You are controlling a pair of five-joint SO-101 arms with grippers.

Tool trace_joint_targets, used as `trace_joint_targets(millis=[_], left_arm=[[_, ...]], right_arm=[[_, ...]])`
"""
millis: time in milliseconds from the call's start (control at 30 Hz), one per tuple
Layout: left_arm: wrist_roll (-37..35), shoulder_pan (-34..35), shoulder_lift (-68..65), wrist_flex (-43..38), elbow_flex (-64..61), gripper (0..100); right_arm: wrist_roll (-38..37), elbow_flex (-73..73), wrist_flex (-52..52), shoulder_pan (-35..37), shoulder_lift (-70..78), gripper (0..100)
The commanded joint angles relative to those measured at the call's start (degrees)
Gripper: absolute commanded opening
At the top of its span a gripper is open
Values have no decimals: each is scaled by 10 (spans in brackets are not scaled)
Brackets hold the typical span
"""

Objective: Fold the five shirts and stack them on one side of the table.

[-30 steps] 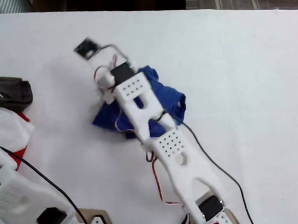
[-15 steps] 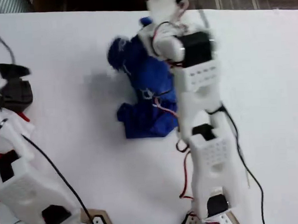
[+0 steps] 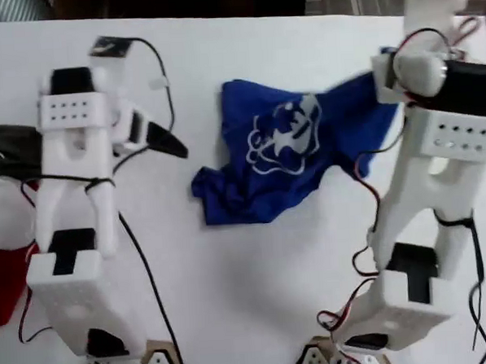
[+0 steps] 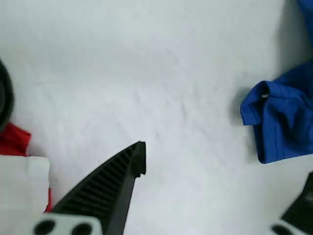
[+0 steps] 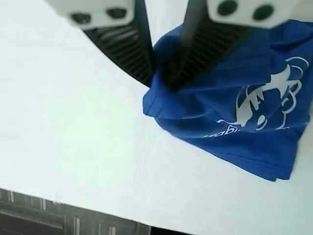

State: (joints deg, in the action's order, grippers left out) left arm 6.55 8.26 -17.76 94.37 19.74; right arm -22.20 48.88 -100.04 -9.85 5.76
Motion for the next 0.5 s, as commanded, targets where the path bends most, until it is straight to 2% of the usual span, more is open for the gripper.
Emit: trace_joint_targets(millis=[0, 167, 467], left_arm=[[-3, -44, 29, -44, -46, 483], [-5, -101, 29, -89, -102, 483], [-5, -178, 28, -226, -185, 483]], right_arm=[[-25, -39, -10, -63, -50, 21], [-33, -89, -10, -119, -58, 21], [-33, -121, -10, -131, -61, 22]])
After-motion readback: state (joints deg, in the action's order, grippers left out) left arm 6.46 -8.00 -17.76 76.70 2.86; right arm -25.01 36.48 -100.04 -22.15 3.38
